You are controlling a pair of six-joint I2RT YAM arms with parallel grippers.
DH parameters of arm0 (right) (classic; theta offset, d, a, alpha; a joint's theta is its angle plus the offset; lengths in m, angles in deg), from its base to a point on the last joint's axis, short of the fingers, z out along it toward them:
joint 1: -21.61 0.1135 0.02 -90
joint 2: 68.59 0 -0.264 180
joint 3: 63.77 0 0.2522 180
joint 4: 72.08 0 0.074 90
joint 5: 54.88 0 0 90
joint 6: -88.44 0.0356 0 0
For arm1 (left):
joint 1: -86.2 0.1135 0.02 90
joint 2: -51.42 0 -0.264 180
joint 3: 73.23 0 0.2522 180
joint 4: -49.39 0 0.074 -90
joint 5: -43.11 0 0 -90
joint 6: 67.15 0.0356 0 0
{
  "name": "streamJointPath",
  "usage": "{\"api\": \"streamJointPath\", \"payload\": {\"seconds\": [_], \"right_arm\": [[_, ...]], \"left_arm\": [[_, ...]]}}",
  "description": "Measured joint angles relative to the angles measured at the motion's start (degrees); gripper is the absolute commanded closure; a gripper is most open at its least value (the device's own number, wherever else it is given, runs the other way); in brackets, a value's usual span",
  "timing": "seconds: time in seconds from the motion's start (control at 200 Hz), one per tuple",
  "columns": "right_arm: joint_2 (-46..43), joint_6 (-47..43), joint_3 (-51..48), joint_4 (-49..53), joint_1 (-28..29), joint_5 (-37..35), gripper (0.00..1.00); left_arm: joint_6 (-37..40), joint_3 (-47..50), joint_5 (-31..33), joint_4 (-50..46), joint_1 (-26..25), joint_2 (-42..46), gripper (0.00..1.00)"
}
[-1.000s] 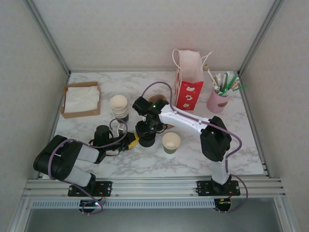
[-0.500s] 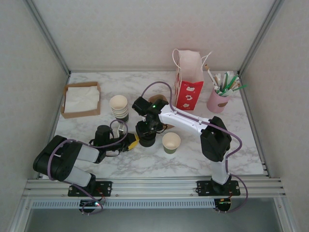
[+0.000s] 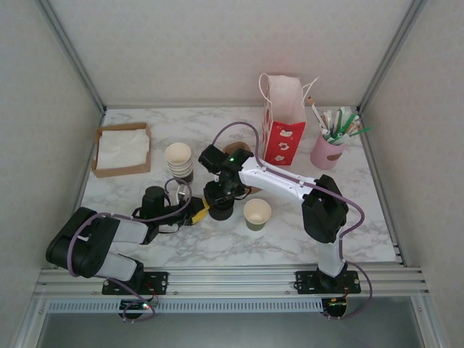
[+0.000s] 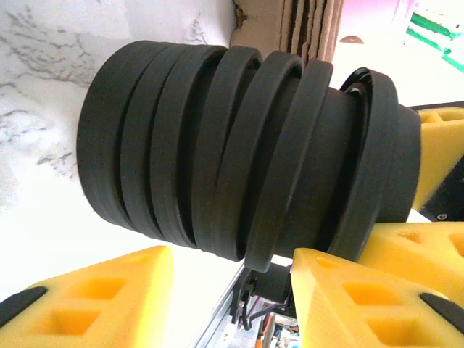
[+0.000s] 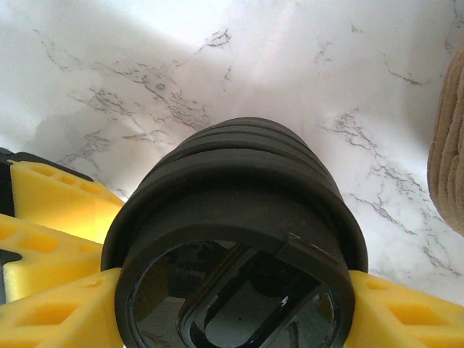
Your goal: Pack the takeout coffee
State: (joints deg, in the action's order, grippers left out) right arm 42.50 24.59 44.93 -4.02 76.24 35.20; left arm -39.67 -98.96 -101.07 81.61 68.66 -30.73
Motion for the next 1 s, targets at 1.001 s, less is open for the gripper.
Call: {"api": "streamJointPath", "payload": {"seconds": [1.001], "right_arm": [[-7.0,-0.5,0.2,2.6,0.0,-1.8,0.32]], "left_arm": [[3.8,-3.3,3.7,-11.4,0.0,8.1,0.33]]}}
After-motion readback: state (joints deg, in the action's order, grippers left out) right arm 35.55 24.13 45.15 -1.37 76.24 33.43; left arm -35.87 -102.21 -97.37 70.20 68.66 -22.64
